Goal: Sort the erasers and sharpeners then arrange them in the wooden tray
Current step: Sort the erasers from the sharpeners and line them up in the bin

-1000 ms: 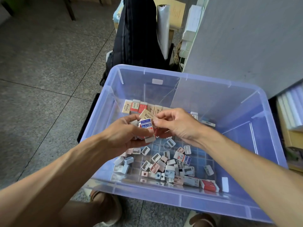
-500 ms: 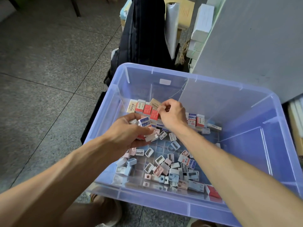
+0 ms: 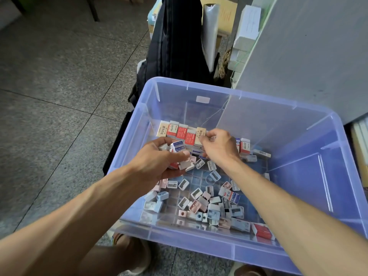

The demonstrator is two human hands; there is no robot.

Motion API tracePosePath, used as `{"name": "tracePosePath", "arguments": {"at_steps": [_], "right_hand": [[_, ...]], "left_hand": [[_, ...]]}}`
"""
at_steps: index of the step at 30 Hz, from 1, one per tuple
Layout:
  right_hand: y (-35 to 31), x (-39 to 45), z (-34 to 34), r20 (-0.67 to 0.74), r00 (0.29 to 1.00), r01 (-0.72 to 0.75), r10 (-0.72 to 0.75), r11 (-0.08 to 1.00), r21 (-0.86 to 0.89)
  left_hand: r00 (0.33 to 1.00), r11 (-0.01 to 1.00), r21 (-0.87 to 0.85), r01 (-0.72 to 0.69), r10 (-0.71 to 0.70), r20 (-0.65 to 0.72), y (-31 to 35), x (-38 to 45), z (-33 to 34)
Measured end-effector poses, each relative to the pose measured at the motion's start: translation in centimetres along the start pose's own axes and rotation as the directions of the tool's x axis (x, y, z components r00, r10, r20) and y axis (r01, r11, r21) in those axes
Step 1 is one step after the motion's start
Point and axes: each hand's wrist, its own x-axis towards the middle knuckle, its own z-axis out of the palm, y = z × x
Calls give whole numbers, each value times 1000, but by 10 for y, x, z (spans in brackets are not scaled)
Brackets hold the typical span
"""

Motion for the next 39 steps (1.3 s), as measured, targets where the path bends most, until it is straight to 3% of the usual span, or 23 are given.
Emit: {"name": "tracePosePath", "arguments": {"at_steps": [2,4,13,14,16,18,20,23,28,30,34,39], "right_hand": [[-1,-6,-2,6,984,176,-181,952,-252],[1,-6,-2,34,960,272,-279,894,-356],[-7,0,-10,140,938,347,-317,856,-383],[-8,-6,-14,130,940,341,-315,878,-335],[-9,-20,-24,142,955,269,-259,961,-58],[-11,-36,-34,235,951,159,-200,970,181],[-9,-47,-42,286,936,137,-207,960,246],[-1,-49,-49,329,930,22,-163,919,394],[11,-36,-60,478,876,-267,-66,760,593],[18,-23,-61,408,911,-312,53,737,599],[28,7,-55,104,951,-308,291,867,392],[23,16,-27,67,980,-194,185,968,161]], "left_hand": [[1000,1000,3,-6,6,-9,0,0,0],[1000,1000,3,-10,10,-15,0,0,0],[999,1000,-4,21,-22,-26,3,0,7],[999,1000,5,27,-27,-23,4,0,9],[999,999,15,35,-35,-8,2,1,13],[999,999,21,40,-41,15,1,2,18],[998,999,20,40,-41,44,0,3,24],[995,999,-5,43,-42,88,0,4,30],[986,999,-12,50,-48,161,0,5,33],[994,999,29,41,-44,102,0,6,31],[1000,994,104,20,-20,1,-2,9,26],[999,994,102,33,-30,-33,-2,14,26]]}}
